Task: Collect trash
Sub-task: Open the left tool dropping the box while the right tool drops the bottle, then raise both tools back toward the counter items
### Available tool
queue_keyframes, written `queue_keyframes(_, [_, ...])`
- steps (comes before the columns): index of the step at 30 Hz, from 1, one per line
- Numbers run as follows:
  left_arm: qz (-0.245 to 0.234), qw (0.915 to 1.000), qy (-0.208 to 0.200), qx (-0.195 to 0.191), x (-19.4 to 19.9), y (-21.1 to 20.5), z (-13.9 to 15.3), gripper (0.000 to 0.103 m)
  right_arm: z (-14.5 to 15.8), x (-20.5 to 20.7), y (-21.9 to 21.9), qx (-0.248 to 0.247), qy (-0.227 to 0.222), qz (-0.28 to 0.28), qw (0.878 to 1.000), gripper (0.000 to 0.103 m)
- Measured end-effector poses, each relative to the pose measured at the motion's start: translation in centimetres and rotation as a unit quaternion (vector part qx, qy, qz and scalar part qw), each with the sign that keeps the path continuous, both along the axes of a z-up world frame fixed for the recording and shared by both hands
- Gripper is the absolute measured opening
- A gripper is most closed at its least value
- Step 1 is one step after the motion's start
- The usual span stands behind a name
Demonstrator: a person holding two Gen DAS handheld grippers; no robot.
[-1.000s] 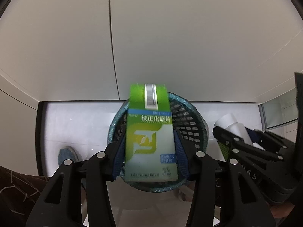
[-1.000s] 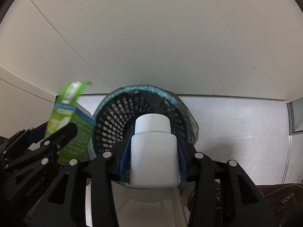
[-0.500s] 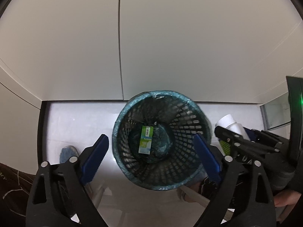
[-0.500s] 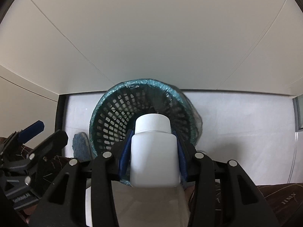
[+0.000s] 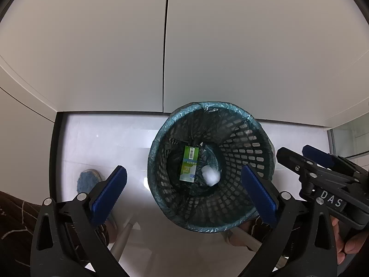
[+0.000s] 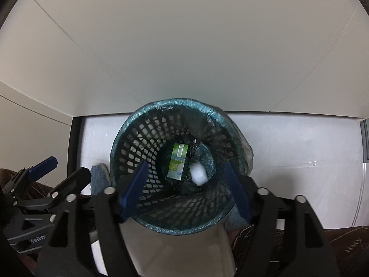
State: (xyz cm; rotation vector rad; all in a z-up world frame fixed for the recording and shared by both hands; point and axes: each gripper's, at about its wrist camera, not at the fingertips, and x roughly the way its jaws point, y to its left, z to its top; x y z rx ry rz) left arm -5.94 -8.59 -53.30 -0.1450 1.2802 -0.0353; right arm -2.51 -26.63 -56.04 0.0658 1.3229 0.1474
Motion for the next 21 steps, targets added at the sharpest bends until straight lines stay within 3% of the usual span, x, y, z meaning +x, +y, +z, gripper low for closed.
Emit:
queue_keyframes(5, [-0.002,1.0,-0.007,-0.002,0.0,0.0,1.0,0.097,1.5,-0.1,-0.8,-0.003,-0.006,-0.013,1.0,0.081])
queue_keyframes(10, [-0.007,0.9994,-0.035,-0.001,0.0,0.3,3.8,0.097,4.8,-0.6,-2.2,-0.01,-0.025,-0.033,0.999,0.086])
queue_keyframes(15, [-0.004,0.9978,-0.066,0.003,-0.4,1.5,8.5,0.097,8.9,-1.0,-3.1,-0.013,-0.059,-0.035,0.998,0.088])
queue_keyframes(21, [0.005,0.9944,-0.105,0.009,-1.2,2.7,15.2,0.097,16.4,-1.1,-3.1,-0.006,-0.121,-0.03,0.992,0.089])
